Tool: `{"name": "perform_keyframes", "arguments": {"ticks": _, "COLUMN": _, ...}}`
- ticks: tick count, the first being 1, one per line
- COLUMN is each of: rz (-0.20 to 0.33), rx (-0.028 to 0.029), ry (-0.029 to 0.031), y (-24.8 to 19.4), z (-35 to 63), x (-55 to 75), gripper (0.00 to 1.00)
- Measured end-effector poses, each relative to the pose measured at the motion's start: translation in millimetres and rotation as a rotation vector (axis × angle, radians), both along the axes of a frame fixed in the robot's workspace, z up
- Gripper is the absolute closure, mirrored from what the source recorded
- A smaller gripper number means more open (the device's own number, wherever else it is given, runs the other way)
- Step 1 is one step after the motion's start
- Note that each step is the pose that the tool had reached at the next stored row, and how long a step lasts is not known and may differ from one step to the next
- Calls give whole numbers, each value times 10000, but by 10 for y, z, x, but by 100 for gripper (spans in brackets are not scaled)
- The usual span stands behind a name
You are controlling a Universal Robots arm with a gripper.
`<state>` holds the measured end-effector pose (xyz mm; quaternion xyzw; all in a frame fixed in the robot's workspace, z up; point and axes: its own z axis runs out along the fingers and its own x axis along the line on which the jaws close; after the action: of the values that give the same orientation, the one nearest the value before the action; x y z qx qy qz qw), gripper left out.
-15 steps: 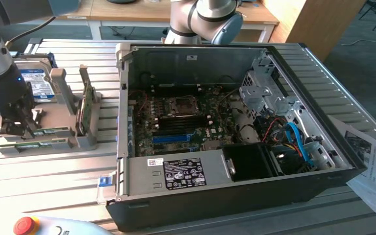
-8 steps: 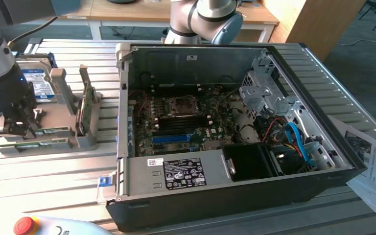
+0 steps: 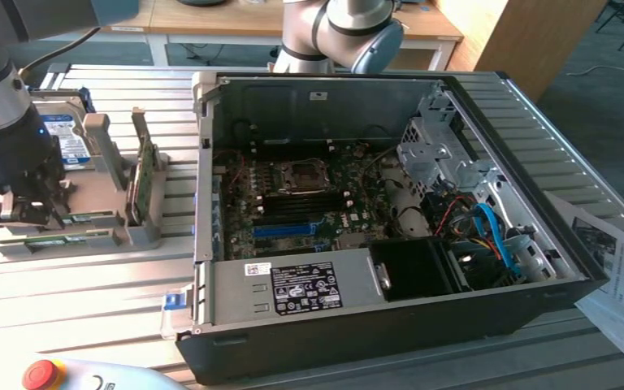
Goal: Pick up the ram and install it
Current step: 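Pick up the ram and move it above insertion slot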
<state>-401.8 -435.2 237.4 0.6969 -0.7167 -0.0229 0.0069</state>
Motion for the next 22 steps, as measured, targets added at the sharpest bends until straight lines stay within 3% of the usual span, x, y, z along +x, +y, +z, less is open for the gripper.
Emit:
{"name": "perform_keyframes", "arguments": {"ticks": 12, "rz": 213, "rx": 0, "ry": 1, "y": 0, "z": 0, "x": 24, "gripper": 69}}
{"name": "perform_keyframes", "arguments": {"ticks": 22, "rz": 213, "rx": 1, "ry": -5, "y": 0, "z": -111, "x": 24, "gripper": 69}}
